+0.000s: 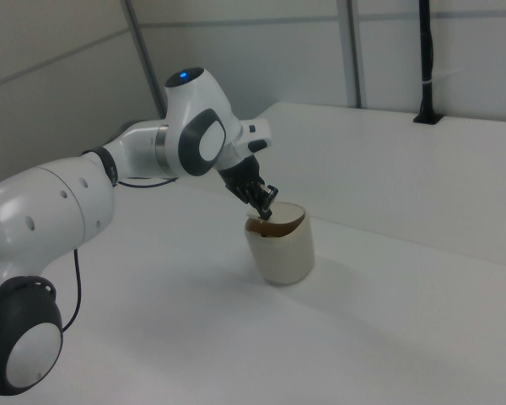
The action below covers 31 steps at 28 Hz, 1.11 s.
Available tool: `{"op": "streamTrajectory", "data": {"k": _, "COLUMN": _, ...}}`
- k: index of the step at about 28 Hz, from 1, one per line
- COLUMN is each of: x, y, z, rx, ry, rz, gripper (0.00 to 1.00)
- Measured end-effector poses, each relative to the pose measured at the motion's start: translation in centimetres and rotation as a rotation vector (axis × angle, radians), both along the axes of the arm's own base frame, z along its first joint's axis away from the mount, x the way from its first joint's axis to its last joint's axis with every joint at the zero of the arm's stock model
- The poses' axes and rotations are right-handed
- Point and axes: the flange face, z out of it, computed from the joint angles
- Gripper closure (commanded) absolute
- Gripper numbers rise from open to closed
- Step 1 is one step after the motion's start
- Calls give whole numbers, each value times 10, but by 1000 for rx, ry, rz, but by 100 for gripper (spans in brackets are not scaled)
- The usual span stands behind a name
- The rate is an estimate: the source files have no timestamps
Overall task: Open the trash can
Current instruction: 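Pull the lid tab upward with the gripper to swing the lid open, then release the lid and raise the gripper away from the can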
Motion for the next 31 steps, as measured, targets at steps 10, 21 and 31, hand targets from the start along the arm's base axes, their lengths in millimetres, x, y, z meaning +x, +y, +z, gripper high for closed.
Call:
{"op": "streamTrajectory", "data": {"k": 10, "x": -21, "y": -21, "z": 42, "rx": 22, "ry": 46, "rz": -34, "gripper": 69}}
{"op": "streamTrajectory", "data": {"k": 21, "x": -54, "y": -43, "z": 86, "rx": 14, "ry": 132, "rz": -17, "gripper": 0}}
{"op": "streamTrajectory", "data": {"k": 31, "x": -68, "y": -44, "z": 87, "rx": -3, "ry": 221, "rz": -4, "gripper": 0}}
